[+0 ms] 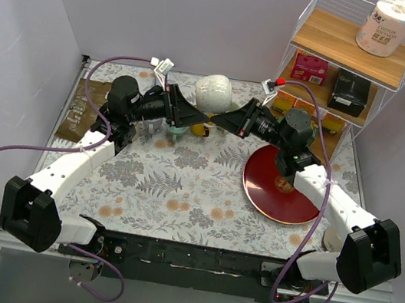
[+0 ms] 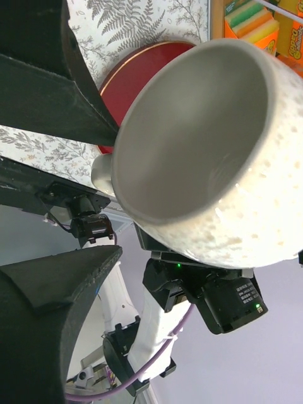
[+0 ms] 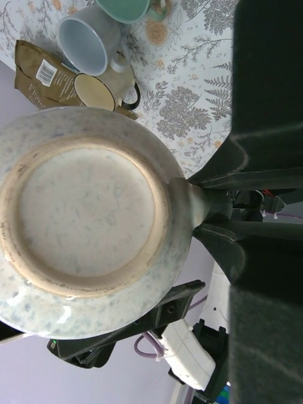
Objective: Turn the mug right side up
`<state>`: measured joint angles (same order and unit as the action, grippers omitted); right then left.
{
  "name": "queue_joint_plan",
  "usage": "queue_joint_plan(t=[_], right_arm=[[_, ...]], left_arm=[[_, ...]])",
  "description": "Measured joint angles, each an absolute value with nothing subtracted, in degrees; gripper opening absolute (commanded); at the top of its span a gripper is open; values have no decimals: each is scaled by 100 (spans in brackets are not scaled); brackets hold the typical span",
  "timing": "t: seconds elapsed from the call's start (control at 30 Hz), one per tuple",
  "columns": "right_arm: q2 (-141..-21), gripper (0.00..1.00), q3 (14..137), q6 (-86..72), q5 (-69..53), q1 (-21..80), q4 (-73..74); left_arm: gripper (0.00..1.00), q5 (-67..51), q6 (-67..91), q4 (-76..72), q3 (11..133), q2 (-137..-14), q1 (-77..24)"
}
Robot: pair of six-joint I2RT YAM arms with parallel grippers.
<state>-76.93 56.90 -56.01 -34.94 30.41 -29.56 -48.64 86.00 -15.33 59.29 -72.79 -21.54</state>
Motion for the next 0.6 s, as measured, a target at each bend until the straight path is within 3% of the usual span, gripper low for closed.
queue_joint_plan(t=[0.27,0.5,0.53,0.6], right_arm=[[-7732,1,5688,-5885,-3522,3120,-3354],[-7773,1,5688,-6062,-3542,3157,-3594],[-7773,1,5688,-6071,-3540,3157,-3614],[-7773,1,5688,-6099,-3542,3155,-3629]], left_arm=[[42,-4897,8777,-1726,5887,-7299,-2189],[18,-4919,8879,-1839,5846,-7299,-2187],[4,-4917,8892,-1855,5843,-7299,-2182],[0,-4930,8910,-1892,5843,-7299,-2176]])
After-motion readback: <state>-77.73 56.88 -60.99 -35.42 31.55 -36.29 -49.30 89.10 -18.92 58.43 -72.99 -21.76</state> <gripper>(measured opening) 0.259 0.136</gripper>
